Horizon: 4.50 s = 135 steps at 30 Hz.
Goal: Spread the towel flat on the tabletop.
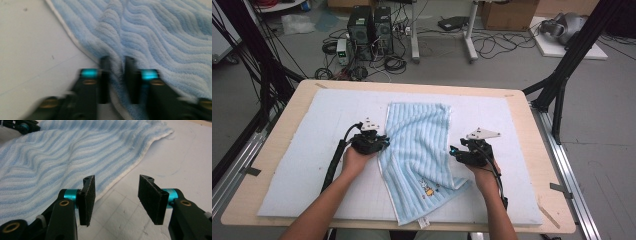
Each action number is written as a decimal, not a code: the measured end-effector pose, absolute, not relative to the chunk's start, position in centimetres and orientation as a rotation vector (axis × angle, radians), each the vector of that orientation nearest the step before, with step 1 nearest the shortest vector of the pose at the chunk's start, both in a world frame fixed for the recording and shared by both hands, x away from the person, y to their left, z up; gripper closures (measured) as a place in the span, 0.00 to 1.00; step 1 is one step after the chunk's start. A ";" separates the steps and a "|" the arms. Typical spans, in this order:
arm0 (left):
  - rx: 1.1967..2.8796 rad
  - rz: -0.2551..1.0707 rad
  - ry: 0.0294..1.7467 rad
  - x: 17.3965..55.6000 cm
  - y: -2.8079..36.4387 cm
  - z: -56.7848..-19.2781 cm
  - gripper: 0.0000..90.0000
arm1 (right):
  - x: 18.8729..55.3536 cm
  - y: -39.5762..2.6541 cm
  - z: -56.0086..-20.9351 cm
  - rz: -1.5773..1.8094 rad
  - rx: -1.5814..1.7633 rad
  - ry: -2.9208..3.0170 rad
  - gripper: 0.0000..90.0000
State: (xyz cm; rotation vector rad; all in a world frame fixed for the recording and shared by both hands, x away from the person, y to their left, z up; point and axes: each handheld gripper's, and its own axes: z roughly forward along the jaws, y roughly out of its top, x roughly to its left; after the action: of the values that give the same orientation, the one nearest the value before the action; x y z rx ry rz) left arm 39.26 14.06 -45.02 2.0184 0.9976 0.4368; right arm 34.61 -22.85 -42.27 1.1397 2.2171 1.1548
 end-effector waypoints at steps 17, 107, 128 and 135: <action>1.837 0.558 1.242 44.5 19.1 -44.5 0.95 | 34.7 -22.2 -43.0 1.154 1.143 2.245 0.51; 1.794 0.320 0.946 35.5 21.4 -44.7 0.40 | 40.2 -19.6 -39.3 1.106 1.152 2.136 0.57; 1.840 0.299 0.891 30.9 20.7 -44.8 0.55 | 38.9 -15.8 -44.3 0.838 1.044 2.276 0.95; 1.864 0.313 0.899 29.8 20.5 -44.8 0.58 | 37.5 -17.0 -43.8 0.975 1.130 2.146 0.72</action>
State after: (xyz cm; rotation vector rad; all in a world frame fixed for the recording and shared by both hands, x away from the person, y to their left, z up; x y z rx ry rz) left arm 29.80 20.48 -44.78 1.8645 0.8986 0.3126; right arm 37.49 -17.04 -43.77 1.1302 2.1455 0.9754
